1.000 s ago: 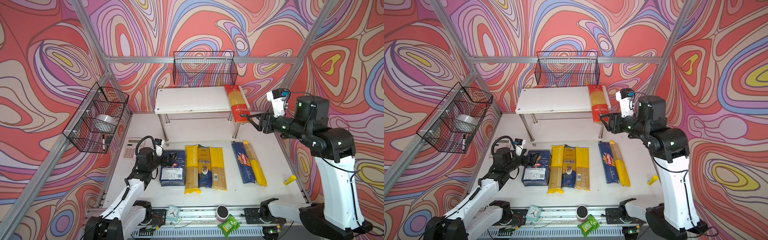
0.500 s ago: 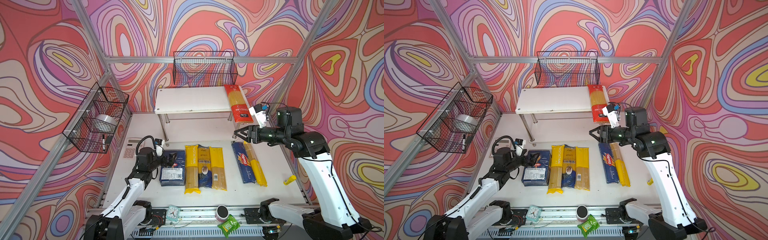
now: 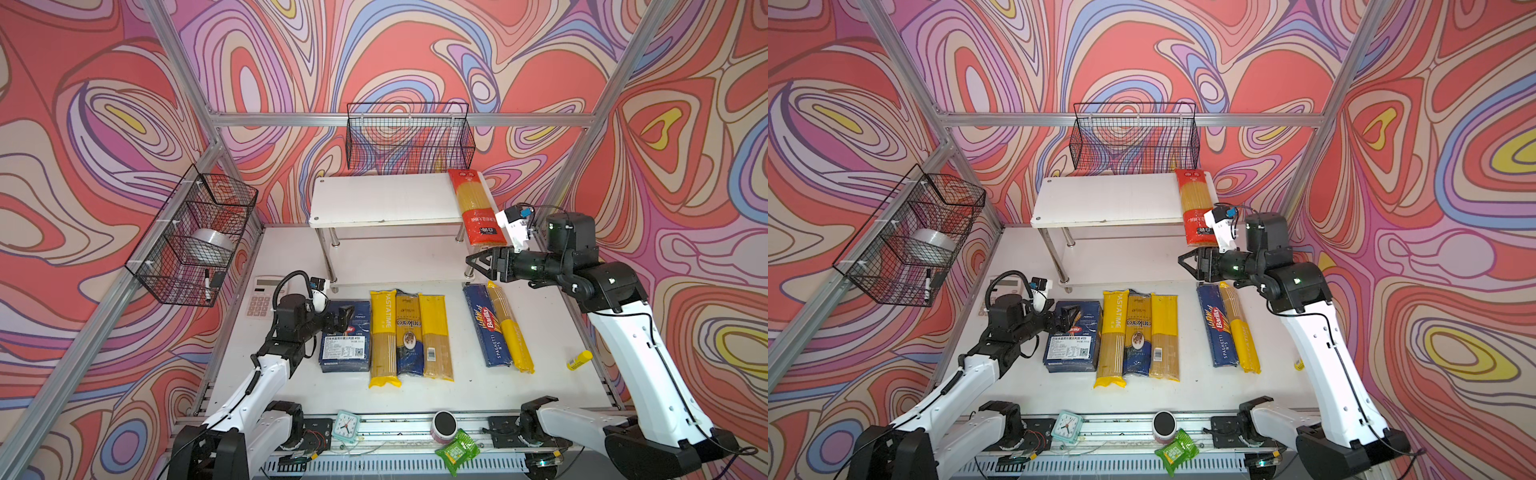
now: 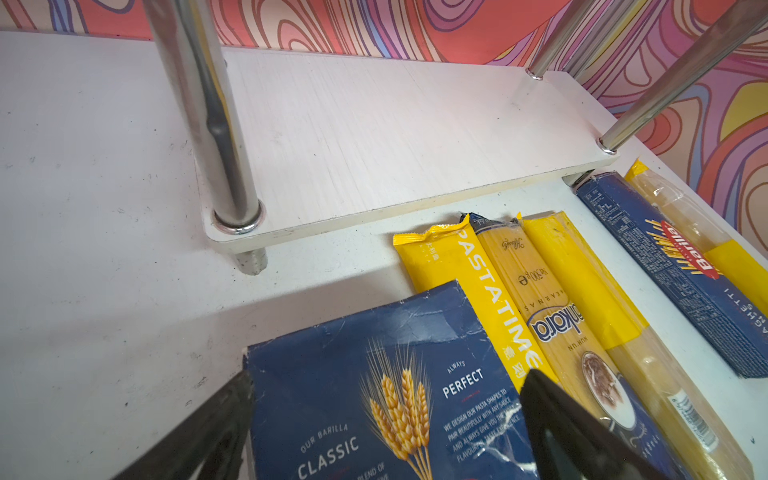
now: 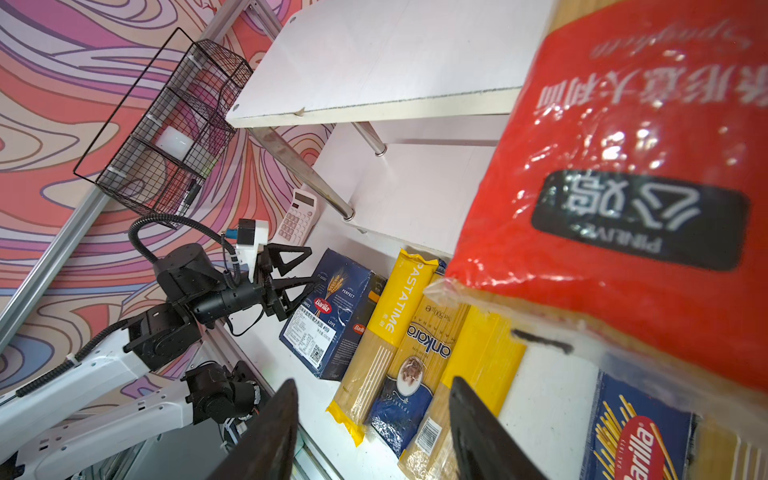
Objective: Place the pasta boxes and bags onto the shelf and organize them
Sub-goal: 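Withdraw the right gripper from the shelf back toward the table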
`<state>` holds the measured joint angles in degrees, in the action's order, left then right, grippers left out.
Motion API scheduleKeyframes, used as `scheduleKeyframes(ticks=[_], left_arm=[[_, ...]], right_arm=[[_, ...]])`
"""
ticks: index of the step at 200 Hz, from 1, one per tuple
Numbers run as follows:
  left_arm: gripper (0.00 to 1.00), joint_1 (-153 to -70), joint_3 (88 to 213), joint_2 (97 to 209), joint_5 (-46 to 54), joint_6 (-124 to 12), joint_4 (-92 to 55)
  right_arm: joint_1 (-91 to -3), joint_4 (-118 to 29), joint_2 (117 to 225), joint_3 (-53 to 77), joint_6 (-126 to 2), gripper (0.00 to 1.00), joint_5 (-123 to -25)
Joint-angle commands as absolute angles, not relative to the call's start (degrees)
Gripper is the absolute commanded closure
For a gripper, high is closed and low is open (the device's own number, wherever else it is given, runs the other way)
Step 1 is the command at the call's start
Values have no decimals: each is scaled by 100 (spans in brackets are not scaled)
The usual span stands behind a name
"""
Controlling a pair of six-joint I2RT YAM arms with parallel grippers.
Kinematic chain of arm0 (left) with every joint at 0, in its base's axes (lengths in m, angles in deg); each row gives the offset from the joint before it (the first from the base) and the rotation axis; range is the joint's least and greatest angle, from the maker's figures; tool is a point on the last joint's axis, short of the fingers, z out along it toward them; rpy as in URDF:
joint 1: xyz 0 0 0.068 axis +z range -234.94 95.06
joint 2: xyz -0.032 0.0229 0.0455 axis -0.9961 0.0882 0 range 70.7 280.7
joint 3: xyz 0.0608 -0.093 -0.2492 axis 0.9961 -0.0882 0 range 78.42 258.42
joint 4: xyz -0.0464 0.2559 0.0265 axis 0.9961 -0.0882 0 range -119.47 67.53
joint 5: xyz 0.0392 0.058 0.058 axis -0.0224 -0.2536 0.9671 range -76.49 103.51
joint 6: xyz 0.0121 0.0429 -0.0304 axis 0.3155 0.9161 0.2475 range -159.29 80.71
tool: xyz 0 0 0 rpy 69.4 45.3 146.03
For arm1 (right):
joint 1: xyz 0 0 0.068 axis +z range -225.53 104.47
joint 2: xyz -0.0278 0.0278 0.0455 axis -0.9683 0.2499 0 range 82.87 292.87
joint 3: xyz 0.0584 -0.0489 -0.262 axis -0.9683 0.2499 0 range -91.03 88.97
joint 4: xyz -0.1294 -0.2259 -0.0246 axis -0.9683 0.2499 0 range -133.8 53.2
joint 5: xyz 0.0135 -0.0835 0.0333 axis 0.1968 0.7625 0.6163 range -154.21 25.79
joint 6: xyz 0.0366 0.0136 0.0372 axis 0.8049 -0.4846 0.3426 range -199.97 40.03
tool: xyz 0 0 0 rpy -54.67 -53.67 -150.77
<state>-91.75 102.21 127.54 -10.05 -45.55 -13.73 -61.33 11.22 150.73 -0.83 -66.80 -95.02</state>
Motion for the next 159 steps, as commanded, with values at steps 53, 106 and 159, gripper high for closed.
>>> scheduleKeyframes(ticks=[53, 106, 159], left_arm=[[0, -9191, 10303, 12643, -979, -4563, -1393], [0, -9191, 10303, 12642, -927, -4579, -1389], [0, -9197, 10263, 12581, -937, -4581, -1376]], right_arm=[[-6155, 226, 15060, 343, -6521, 41, -9076], [-6155, 9, 15442, 86, -6565, 40, -9084], [-6147, -127, 15685, -116, -6607, 40, -9040]])
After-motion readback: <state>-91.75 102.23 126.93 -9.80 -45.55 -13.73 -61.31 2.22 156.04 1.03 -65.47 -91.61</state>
